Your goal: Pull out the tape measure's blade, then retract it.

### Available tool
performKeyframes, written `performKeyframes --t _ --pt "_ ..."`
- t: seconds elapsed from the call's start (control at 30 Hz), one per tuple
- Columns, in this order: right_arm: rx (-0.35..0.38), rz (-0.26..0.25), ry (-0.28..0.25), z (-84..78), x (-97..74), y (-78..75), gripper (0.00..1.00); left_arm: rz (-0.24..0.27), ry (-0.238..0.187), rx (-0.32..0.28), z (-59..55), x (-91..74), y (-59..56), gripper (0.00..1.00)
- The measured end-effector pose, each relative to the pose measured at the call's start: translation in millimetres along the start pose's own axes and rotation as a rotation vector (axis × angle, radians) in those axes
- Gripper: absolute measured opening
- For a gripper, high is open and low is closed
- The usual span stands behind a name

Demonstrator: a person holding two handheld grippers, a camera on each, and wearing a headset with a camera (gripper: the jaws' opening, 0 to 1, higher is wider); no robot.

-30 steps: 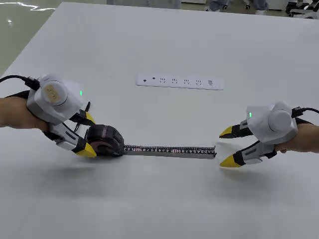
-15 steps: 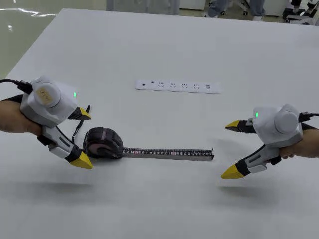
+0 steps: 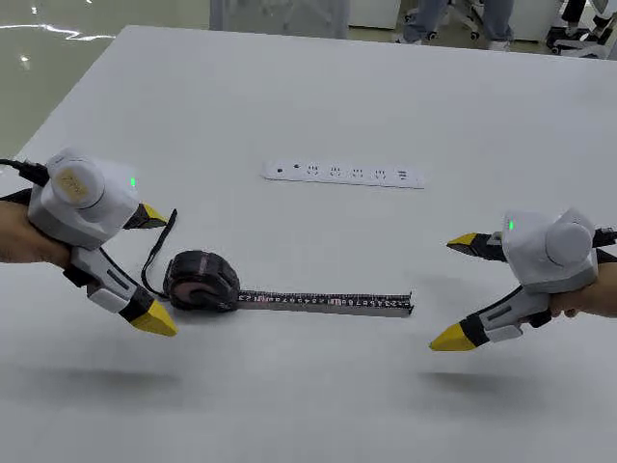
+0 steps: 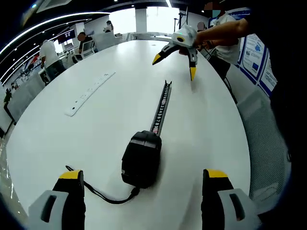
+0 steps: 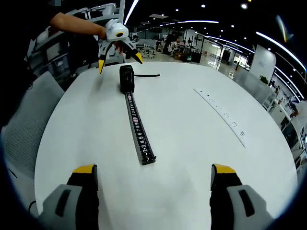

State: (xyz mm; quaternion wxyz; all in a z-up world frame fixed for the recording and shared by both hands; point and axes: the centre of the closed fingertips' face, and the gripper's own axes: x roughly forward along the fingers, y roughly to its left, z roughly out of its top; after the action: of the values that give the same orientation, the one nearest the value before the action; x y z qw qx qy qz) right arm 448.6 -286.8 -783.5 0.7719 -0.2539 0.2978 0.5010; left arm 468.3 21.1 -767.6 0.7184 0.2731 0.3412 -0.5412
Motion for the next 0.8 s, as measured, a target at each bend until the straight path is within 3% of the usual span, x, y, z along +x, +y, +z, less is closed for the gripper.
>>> performKeyframes --t 0.37,0.8 --pt "0.041 -0.031 -0.029 3.0 -8.3 6.0 1.0 0.029 -0.064 -0.061 0.5 -9.4 -7.0 1.0" --pt "0.101 -0.098 -0.079 6.3 -19.3 18.3 1.0 0.123 -0.18 -0.15 3.0 -22.3 -13.7 1.0"
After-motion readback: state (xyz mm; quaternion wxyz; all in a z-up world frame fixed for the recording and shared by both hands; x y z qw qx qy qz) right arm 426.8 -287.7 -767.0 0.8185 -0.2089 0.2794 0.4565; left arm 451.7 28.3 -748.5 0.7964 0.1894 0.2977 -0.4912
